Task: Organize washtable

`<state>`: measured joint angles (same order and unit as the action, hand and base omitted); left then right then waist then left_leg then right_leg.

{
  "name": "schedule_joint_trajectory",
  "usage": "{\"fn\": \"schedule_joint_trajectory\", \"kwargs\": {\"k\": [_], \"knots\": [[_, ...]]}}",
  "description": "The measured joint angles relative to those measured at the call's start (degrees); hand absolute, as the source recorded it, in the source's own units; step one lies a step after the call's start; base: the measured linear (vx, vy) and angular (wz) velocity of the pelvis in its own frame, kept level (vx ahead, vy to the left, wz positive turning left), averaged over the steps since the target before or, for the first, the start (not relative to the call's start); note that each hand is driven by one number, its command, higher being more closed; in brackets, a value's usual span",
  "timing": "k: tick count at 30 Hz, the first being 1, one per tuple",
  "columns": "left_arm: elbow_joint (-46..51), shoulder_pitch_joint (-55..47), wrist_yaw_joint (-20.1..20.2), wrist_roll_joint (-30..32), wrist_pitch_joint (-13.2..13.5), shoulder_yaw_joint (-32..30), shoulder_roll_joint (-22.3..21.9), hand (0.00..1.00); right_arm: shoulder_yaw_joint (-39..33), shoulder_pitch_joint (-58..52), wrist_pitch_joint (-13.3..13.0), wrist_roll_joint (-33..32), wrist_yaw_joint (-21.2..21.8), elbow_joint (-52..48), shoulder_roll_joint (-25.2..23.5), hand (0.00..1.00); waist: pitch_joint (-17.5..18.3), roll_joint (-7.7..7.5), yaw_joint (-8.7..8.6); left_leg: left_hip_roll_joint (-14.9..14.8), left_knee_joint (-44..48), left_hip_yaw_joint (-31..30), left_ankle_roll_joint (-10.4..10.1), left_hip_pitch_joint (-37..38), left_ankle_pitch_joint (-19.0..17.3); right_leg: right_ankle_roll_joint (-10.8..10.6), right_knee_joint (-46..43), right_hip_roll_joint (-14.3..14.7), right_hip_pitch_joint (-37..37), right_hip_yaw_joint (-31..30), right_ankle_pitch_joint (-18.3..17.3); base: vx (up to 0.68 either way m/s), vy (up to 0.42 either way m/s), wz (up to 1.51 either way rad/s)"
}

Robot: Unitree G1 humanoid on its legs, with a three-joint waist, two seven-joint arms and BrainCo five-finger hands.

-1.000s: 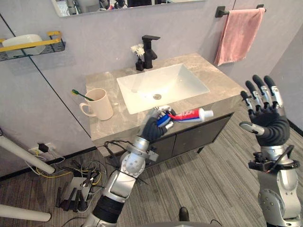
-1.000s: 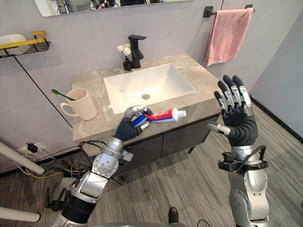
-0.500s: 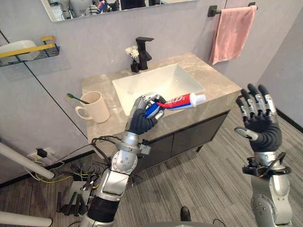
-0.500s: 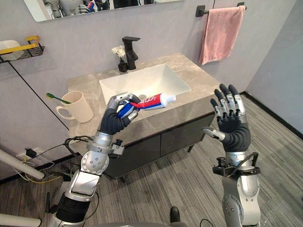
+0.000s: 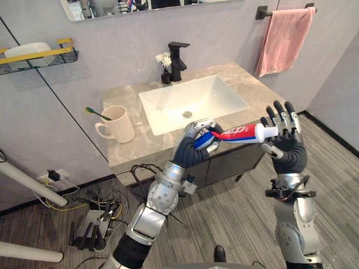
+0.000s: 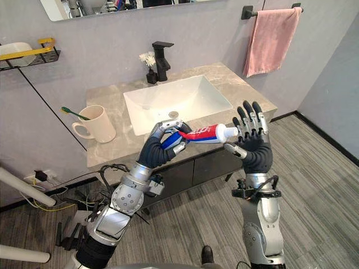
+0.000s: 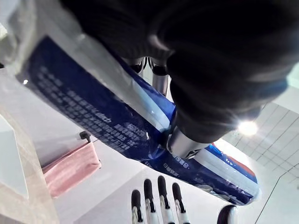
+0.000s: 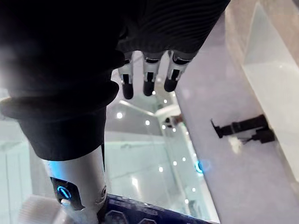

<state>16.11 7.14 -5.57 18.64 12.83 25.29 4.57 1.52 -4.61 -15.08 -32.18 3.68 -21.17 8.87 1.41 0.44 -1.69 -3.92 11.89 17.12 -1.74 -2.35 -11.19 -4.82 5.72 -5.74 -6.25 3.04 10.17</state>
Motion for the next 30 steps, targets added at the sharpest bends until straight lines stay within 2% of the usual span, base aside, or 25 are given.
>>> {"fn": "schedule_joint_trajectory", "kwargs": {"k": [6,12,15,20,30], "knots": [[-0.46,1.00,-1.54,-1.87,0.01,1.48,-0.03,1.00,3.94,0.64,-0.31,-2.76,0.04,0.14,-0.99,0.00,-0.15,-0.25,0.42,0.17,-0.21,-0.45,0.10,-0.15,0.06,-0.11,0.00,-0.37,0.00,0.33,-0.08,-0.02,-0.008,0.03],[-1.20,1.96,-2.30,-2.16,0.46,2.68,0.03,1.00,8.93,0.83,-0.03,-3.32,0.70,0.20,-0.58,0.00,-0.67,-1.16,0.78,0.33,-0.85,-0.64,0.24,-0.15,0.17,-0.14,0.00,-0.47,-0.03,0.48,-0.11,-0.02,-0.011,0.02],[-4.15,3.21,-1.76,-0.97,0.41,6.12,0.14,1.00,13.12,2.90,1.03,-3.14,3.86,0.19,1.14,0.00,-0.77,-1.53,0.81,0.46,-0.87,-0.75,0.29,-0.16,0.20,-0.15,0.00,-0.53,-0.03,0.55,-0.11,0.00,0.000,0.00],[-4.20,3.18,-1.81,0.23,0.84,5.11,0.19,1.00,12.23,2.77,2.61,-3.09,5.63,0.16,2.86,0.00,-0.77,-1.61,0.84,0.90,-0.97,-0.96,0.45,-0.12,0.32,-0.15,-0.01,-0.58,-0.02,0.77,-0.11,-0.01,-0.001,0.01],[-4.16,3.18,-0.82,1.22,1.42,3.55,0.13,1.00,11.97,2.91,3.08,-2.68,6.73,0.09,2.81,0.00,-0.72,-1.72,0.90,0.89,-1.01,-0.50,0.44,0.22,0.32,-0.14,0.00,-0.50,0.06,0.27,-0.11,0.00,-0.002,-0.01]]}}
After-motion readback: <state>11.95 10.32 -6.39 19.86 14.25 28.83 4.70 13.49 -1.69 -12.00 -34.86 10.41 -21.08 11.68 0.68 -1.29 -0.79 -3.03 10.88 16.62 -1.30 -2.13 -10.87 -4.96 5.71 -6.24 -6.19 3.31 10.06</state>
